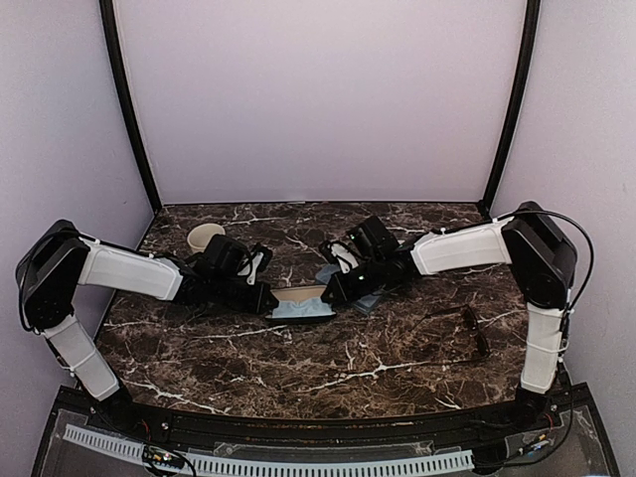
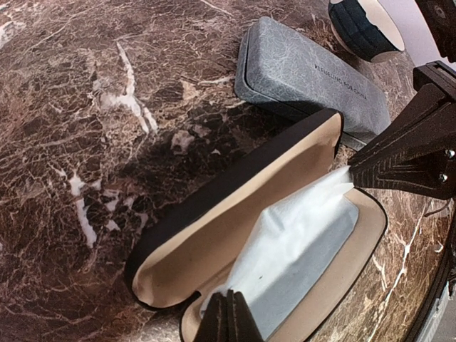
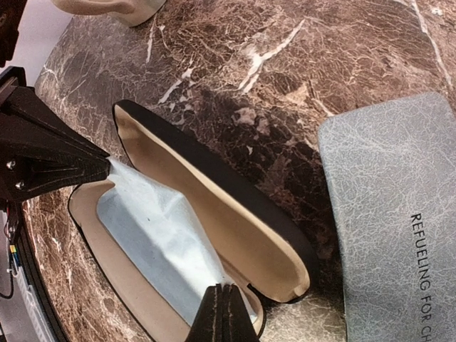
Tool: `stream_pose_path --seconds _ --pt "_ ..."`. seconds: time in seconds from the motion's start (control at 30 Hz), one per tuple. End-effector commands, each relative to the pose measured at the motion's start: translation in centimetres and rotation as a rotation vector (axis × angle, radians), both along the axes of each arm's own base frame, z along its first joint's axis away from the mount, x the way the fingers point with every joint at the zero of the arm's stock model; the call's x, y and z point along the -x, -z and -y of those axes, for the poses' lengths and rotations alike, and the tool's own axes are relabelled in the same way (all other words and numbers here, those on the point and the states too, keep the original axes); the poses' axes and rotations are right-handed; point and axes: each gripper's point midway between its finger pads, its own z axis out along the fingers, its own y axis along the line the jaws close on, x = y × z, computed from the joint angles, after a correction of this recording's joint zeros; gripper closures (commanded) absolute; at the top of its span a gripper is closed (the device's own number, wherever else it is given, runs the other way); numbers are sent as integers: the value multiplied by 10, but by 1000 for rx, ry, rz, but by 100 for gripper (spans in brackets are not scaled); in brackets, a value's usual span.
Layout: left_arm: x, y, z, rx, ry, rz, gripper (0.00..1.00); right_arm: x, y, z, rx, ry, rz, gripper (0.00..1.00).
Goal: Organize the sunglasses
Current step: Place the folded cleaning cloth in the sunglasses case.
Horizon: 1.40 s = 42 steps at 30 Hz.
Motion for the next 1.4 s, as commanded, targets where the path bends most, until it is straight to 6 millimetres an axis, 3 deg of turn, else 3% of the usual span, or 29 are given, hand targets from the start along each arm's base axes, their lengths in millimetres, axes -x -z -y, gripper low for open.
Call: stream_pose_path --seconds 0.0,0.27,0.53,0.7,0.93,1.03,1.13,1.37 --pt "-5 -9 5 16 14 13 100 -6 -3 -3 -6 -6 16 100" --pt "2 -4 3 20 16 -17 100 -5 0 -4 3 -13 14 99" --pt "-1 -7 -1 2 -1 -6 87 -8 -5 -5 16 -7 29 83" --pt "-3 -14 -8 -33 -18 23 81 -11 -14 -2 22 3 51 79" --pt "-8 -24 -19 -77 -49 68 69 -14 -30 14 64 53 102 70" --pt "-9 -31 -22 -85 -61 90 62 -13 -37 29 99 87 129 64" --pt "-10 -36 -27 -91 -71 111 56 -12 -41 56 160 151 151 60" --pt "-8 -45 -37 -119 -91 163 40 6 -44 159 406 339 172 46"
